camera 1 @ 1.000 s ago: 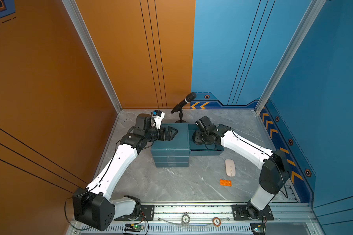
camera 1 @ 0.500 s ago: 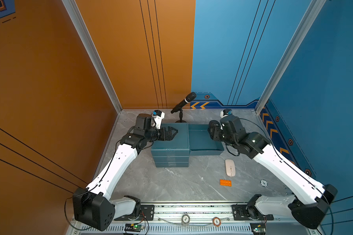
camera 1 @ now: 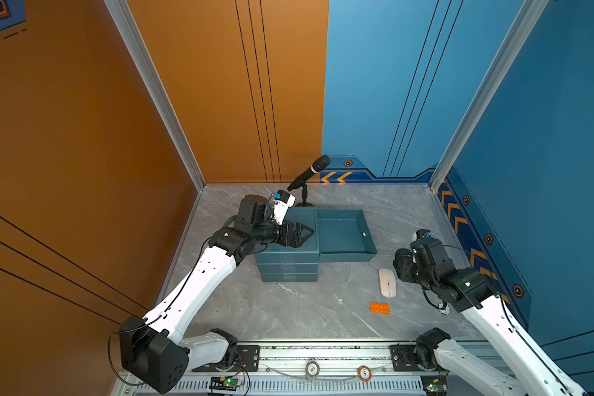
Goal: Take the mice out of the drawer
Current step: Pick up the mouse from the drawer, then place the mouse at the center of the board.
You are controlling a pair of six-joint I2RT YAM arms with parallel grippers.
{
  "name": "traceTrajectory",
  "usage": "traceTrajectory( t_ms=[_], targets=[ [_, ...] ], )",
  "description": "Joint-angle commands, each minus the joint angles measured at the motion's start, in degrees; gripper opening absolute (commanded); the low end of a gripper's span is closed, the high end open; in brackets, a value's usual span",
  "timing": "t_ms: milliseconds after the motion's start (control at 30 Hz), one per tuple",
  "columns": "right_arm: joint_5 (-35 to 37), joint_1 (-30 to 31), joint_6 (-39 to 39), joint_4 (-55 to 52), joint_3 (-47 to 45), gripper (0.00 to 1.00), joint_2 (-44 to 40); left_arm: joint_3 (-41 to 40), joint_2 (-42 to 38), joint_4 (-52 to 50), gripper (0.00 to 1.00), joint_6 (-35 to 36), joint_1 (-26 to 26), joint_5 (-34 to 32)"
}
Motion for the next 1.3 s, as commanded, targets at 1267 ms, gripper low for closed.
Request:
traceTrajectory(
  t_ms=[1267],
  targets=[
    [-9.43, 6.16, -0.42, 27.82, -14.89, 0.54, 25.81, 1.16, -3.21, -0.19, 0.98, 0.85, -1.46, -3.89]
  ],
)
